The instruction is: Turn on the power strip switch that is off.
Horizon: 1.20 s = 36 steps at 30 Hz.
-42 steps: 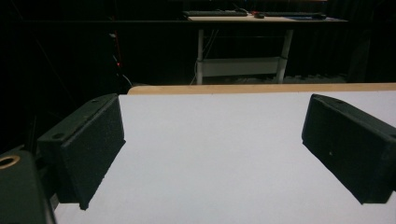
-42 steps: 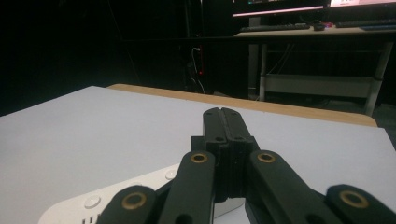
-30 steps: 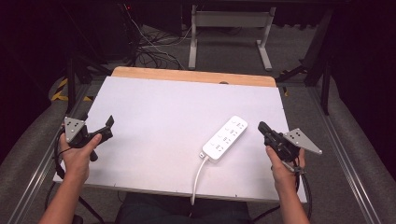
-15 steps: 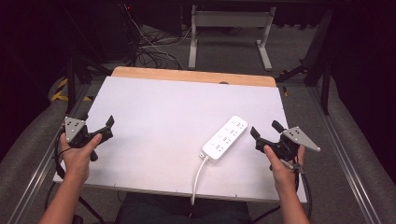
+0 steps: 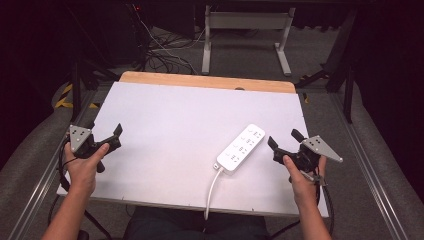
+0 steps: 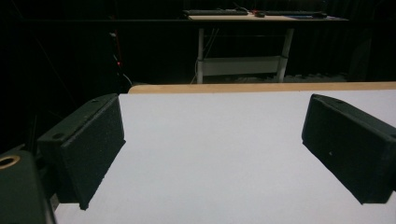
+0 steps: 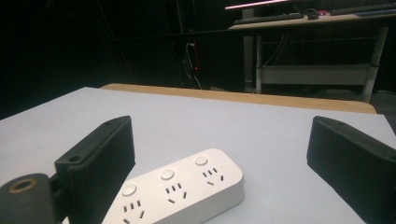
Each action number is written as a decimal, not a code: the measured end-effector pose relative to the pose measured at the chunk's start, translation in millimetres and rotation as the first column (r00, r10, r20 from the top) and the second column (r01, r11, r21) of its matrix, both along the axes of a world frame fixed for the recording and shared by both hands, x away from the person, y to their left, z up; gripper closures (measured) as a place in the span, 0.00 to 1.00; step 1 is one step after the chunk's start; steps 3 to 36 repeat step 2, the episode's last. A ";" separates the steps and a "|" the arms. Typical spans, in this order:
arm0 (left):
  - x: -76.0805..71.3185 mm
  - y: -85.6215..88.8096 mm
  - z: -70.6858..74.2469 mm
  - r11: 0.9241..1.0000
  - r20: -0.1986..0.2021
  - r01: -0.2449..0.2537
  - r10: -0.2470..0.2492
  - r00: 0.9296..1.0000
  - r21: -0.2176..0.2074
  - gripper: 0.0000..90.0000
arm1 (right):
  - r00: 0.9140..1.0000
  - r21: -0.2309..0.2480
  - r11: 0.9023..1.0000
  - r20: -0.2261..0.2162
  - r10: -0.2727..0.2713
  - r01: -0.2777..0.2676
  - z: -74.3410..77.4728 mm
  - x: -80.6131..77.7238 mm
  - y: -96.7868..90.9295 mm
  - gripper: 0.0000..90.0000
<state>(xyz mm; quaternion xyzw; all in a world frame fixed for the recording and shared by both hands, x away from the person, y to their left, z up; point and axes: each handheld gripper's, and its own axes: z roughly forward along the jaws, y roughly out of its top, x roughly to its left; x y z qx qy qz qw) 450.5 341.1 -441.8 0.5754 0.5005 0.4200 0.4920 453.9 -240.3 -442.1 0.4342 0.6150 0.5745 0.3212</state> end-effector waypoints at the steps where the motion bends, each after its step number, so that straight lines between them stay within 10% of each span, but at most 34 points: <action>1: 0.0 0.0 0.0 1.000 0.000 0.000 0.000 1.000 0.000 0.07 | 1.000 0.000 1.000 0.002 0.000 0.000 0.1 -0.1 -0.1 0.10; 36: 0.0 -0.1 0.0 1.000 0.000 0.000 0.000 1.000 0.000 0.07 | 1.000 0.002 1.000 0.004 0.001 -0.001 0.1 -0.2 -0.3 0.10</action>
